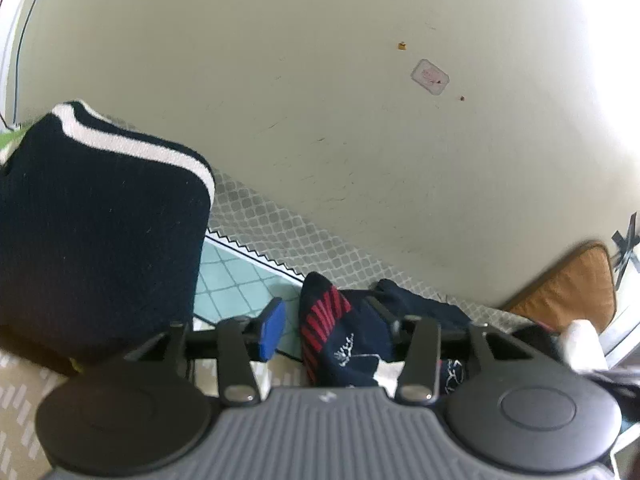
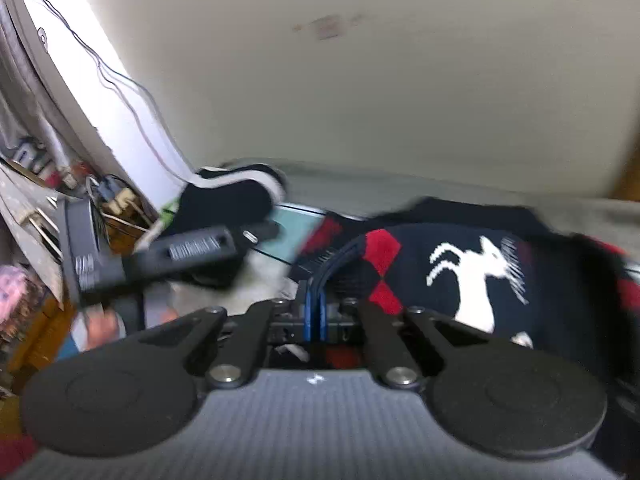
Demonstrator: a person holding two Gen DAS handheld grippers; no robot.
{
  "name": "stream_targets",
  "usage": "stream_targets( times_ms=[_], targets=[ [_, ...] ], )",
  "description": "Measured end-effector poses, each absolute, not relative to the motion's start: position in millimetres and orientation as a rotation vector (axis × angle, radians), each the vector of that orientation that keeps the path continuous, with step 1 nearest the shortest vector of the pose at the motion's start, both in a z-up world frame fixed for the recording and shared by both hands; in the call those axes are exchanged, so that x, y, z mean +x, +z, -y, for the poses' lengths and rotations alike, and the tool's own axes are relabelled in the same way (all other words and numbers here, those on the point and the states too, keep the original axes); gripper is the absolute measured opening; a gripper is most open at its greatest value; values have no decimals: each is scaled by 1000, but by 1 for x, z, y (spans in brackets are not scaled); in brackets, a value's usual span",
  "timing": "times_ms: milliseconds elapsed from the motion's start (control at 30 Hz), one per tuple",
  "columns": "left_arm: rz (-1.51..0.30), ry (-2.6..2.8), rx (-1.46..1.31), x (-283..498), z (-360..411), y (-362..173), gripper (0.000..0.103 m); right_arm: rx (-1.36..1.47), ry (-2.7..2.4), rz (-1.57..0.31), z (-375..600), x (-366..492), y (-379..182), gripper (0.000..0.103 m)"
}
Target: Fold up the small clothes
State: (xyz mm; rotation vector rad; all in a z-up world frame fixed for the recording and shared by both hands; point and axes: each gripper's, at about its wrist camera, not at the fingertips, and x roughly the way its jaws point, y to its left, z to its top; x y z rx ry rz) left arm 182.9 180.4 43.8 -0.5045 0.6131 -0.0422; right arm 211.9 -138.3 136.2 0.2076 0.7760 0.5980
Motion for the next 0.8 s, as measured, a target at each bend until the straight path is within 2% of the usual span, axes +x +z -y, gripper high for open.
stream_targets(
  times_ms=[67, 100, 133, 267, 367, 433, 500, 567, 600, 700, 767, 800],
  targets=[
    [-620, -43, -511, 184, -183, 43, 45, 216, 643, -805, 117, 235, 127, 19],
    [-623, -46, -516, 184, -183, 42, 46, 203, 644, -827, 110, 245, 123, 37],
    [-627, -55, -521, 185, -184, 41, 47, 204, 605, -820, 112, 249, 122, 50],
    [-650, -100, -506, 187, -176, 39, 49, 314, 553, -728, 163, 245, 116, 50],
    [-675, -123, -468, 191, -164, 34, 49, 287, 400, -652, 203, 233, 103, 52],
    [-696, -122, -432, 195, -153, 29, 47, 316, 343, -668, 223, 233, 87, 61],
    [-705, -104, -368, 198, -142, 23, 44, 401, 343, -729, 233, 235, 65, 61],
    [-704, -72, -268, 197, -131, 21, 24, 446, 379, -771, 229, 234, 49, 29],
    [-701, -51, -209, 198, -125, 20, 21, 437, 397, -768, 221, 230, 42, 14],
    [-684, -36, -127, 197, -116, 17, 20, 336, 317, -686, 207, 214, 39, 14],
    [-671, -19, -71, 195, -109, 17, 27, 315, 284, -647, 207, 207, 36, 14],
    [-668, -8, -47, 194, -107, 18, 30, 306, 266, -640, 203, 205, 38, 19]
  ],
)
